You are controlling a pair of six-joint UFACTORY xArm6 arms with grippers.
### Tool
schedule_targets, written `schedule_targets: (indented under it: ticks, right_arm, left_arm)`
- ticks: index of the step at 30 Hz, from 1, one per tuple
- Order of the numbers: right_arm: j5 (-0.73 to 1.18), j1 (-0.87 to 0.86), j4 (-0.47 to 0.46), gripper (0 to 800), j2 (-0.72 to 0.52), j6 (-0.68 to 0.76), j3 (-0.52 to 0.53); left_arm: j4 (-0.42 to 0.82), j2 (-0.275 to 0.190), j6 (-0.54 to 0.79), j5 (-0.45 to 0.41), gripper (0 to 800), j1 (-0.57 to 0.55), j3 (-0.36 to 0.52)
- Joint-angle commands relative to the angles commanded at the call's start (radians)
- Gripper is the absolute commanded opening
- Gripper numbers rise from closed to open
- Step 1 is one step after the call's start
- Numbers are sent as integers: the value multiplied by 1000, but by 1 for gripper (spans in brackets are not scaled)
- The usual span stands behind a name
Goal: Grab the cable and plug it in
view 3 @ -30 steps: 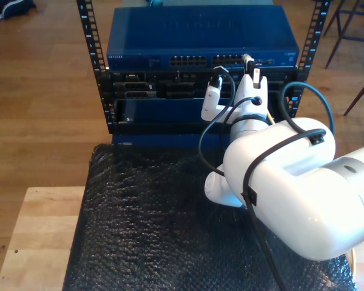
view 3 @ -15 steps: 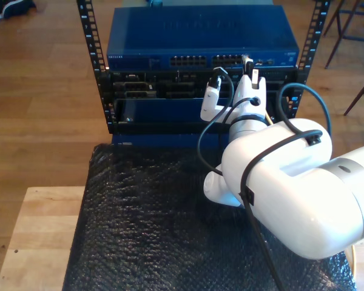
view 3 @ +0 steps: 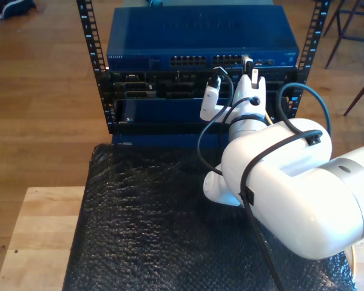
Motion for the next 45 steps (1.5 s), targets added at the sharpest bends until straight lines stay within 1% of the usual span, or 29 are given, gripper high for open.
schedule_targets:
  ticks: [12,45]
  right_arm:
    - [2,-2,0,0,6,2,-34]
    - [3,-6,-2,0,23,5,-35]
  left_arm:
    - [0,0,0,0,800,0,0]
    - [0,0,0,0,800,0,0]
